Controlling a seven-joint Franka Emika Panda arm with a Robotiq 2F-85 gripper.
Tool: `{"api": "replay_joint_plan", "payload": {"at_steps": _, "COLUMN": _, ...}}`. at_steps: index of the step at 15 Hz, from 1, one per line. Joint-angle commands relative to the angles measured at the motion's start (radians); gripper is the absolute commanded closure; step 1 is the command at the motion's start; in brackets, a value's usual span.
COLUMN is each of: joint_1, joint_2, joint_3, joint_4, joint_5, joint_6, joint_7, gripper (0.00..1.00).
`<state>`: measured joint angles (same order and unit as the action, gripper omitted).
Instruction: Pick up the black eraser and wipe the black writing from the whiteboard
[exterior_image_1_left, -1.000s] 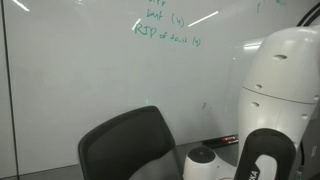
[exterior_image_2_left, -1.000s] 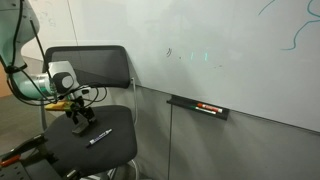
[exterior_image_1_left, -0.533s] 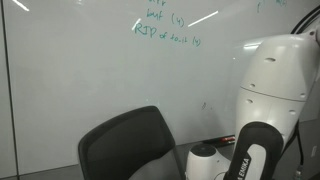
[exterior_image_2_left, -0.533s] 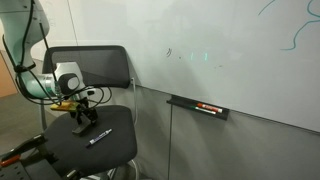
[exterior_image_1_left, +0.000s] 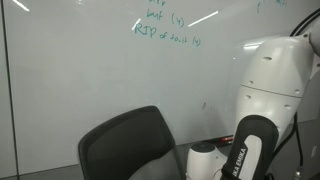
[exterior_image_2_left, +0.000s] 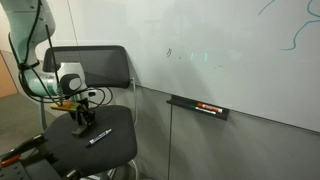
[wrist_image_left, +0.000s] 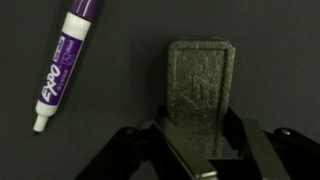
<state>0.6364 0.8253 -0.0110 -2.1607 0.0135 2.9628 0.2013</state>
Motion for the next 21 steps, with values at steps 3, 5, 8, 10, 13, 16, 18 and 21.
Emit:
{"api": "replay_joint_plan", "payload": {"at_steps": 3, "joint_1": -0.082, "joint_2": -0.199, "joint_3": 0.025, "joint_4": -0.05, "joint_5": -0.042, "joint_6": -0.162, "joint_7": -0.032, "gripper": 0.7}}
{"api": "replay_joint_plan", "payload": {"at_steps": 5, "joint_1": -0.1, "joint_2": -0.277, "joint_3": 0.002, "joint_4": -0.062, "joint_5": -0.068, "joint_6": -0.2, "joint_7": -0.016, "gripper": 0.7}}
{"api": "replay_joint_plan", "payload": {"at_steps": 8, "joint_1": -0.097, "joint_2": -0.381, "joint_3": -0.098, "joint_4": -0.086, "joint_5": -0.166, "joint_6": -0.187, "joint_7": 0.07, "gripper": 0.7}}
{"api": "replay_joint_plan", "payload": {"at_steps": 10, "joint_1": -0.1, "joint_2": -0.439, "joint_3": -0.174, "joint_4": -0.11, "joint_5": -0.243, "joint_6": -0.145, "joint_7": 0.156, "gripper": 0.7}}
{"api": "replay_joint_plan", "payload": {"at_steps": 13, "joint_1": -0.12, "joint_2": -0.505, "joint_3": -0.258, "joint_4": -0.128, "joint_5": -0.352, "joint_6": -0.091, "joint_7": 0.274, "gripper": 0.7}}
{"api": "replay_joint_plan", "payload": {"at_steps": 16, "joint_1": -0.086, "joint_2": -0.546, "joint_3": -0.36, "joint_4": -0.151, "joint_5": -0.412, "joint_6": 0.028, "joint_7": 0.367, "gripper": 0.7}}
{"api": "replay_joint_plan", "payload": {"at_steps": 18, "joint_1": -0.049, "joint_2": -0.545, "joint_3": -0.442, "joint_4": -0.15, "joint_5": -0.477, "joint_6": 0.127, "joint_7": 0.448, "gripper": 0.7}}
{"api": "replay_joint_plan", "payload": {"at_steps": 21, "joint_1": 0.076, "joint_2": -0.494, "joint_3": -0.63, "joint_4": -0.133, "joint_5": -0.562, "joint_6": 0.299, "joint_7": 0.589, "gripper": 0.7}}
